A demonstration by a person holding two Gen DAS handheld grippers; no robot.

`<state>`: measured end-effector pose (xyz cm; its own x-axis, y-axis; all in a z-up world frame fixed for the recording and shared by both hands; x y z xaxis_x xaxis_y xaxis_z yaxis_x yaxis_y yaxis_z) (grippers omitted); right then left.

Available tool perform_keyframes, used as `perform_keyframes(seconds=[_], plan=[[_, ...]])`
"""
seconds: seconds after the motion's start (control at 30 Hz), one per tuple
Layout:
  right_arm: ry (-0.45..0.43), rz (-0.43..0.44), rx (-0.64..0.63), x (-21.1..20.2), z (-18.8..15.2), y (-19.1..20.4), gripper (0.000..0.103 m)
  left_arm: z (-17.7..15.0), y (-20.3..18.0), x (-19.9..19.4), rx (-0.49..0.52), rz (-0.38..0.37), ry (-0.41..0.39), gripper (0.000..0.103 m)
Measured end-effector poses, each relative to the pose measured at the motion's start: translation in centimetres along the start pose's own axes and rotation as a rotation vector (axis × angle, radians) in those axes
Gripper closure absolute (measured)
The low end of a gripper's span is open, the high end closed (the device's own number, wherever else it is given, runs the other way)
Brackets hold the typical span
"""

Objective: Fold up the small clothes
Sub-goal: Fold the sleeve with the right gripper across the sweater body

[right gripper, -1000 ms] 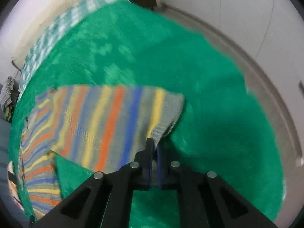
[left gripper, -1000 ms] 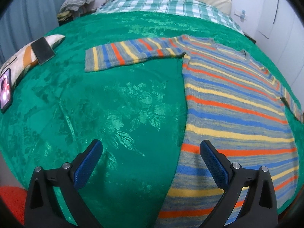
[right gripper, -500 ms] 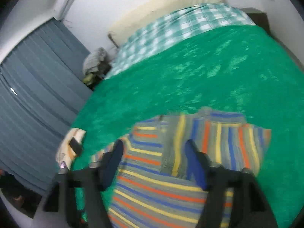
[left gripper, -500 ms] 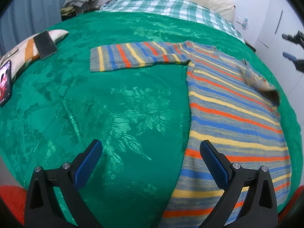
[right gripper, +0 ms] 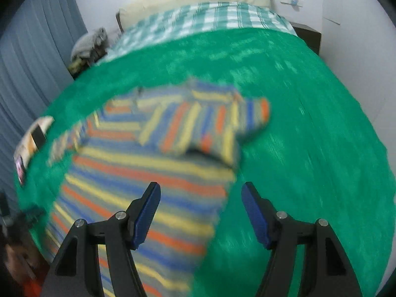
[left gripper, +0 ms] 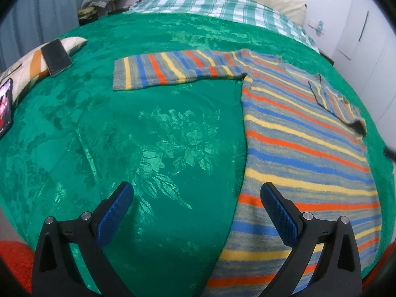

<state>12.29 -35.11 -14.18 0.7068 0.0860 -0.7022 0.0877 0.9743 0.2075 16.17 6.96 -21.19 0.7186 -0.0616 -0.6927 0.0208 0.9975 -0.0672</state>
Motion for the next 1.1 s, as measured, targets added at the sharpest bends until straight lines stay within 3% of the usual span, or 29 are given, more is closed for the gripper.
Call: perform_keyframes(seconds=[0.13, 0.3, 0.43, 0.6, 0.73, 0.83, 0.9, 1.1], plan=[[-0.001, -0.046, 0.017, -2.3, -4.7, -2.0, 0.035, -0.3, -0.1, 0.3, 0.008, 0.008, 0.009, 0.001], [0.017, -0.071, 0.008, -2.7, -7.1, -3.1, 0.035, -0.3, -0.3, 0.2, 0.015, 0.006, 0.006, 0.001], [-0.003, -0.094, -0.003, -1.6, -5.0, -3.2, 0.035, -0.3, -0.5, 0.1, 0.022, 0.001, 0.004, 0.001], [-0.028, -0.115, -0.078, 2.7, -0.2, -1.7, 0.035, -0.6, -0.7, 0.3, 0.040, 0.014, 0.013, 0.001], [-0.030, -0.200, -0.115, 7.2, 2.5, -1.5, 0.036, -0.9, -0.3, 0.3, 0.037, 0.029, 0.022, 0.001], [0.058, -0.407, -0.118, 9.8, 1.3, -4.5, 0.037, -1.0, 0.2, 0.5, 0.020, 0.040, 0.031, 0.001], [0.041, -0.363, -0.027, 9.4, 0.6, -5.7, 0.037, -0.9, 0.6, 0.4, -0.002, 0.036, 0.031, 0.001], [0.056, -0.369, -0.182, 6.2, 0.2, -5.4, 0.035, -0.8, 0.4, 0.7, -0.027, 0.002, 0.046, 0.001]])
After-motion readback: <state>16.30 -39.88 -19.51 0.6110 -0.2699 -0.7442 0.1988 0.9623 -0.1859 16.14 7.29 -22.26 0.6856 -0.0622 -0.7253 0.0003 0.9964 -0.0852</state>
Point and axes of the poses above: each gripper's, at about its wrist camera, not at the fingertips, and x roughly the way its jaws point, y to its left, z to its top, the point moved 6 cm from there along x, roughly the way its jaws point, and after that the axes turned 11 degrees about -y, right-handed, at the moved point
